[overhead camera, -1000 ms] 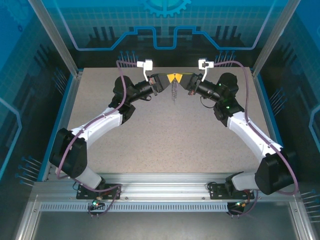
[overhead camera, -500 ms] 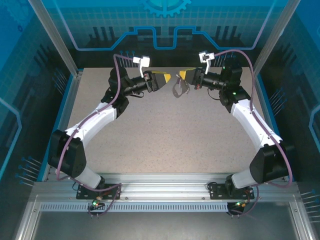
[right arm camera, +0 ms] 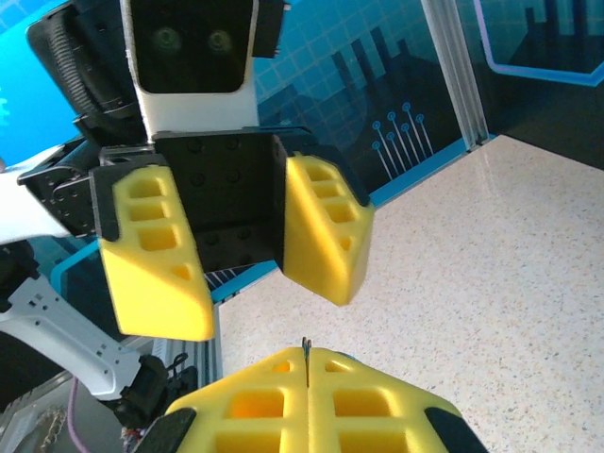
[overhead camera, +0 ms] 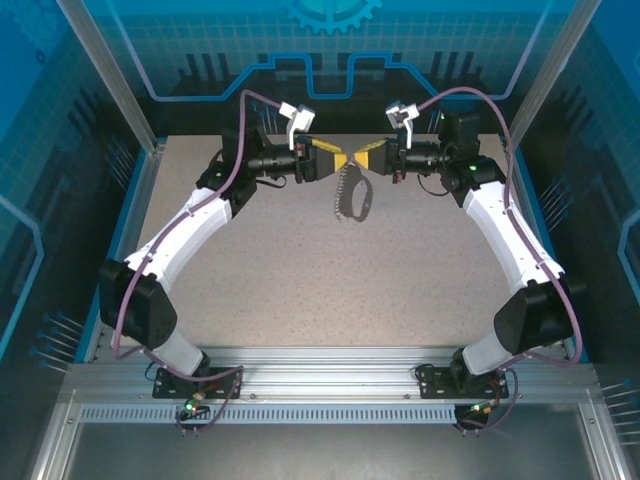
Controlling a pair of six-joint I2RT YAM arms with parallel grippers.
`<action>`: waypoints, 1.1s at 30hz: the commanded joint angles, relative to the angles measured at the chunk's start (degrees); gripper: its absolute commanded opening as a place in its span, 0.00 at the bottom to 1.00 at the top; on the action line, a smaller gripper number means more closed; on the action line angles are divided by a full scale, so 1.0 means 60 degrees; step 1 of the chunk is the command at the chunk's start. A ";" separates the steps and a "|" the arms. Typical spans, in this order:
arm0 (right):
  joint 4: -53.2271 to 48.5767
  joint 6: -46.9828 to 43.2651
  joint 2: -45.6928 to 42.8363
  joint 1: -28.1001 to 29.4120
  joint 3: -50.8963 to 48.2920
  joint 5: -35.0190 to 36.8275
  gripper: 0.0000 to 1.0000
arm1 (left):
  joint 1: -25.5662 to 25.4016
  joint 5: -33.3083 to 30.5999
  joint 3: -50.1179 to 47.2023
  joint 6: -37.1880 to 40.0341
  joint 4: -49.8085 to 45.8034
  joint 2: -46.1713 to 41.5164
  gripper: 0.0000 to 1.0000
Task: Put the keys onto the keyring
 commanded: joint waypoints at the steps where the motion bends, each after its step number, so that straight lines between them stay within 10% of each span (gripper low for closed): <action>1: -0.0358 -0.0335 0.0043 -0.0046 0.0320 -0.0474 0.00 | 0.0078 0.0606 0.0362 0.0372 -0.0446 0.0129 0.50; 33: -0.0036 -0.0153 0.0175 0.0163 0.0238 -0.0487 0.00 | -0.0272 0.1157 0.0802 -0.0061 0.0157 0.0722 0.26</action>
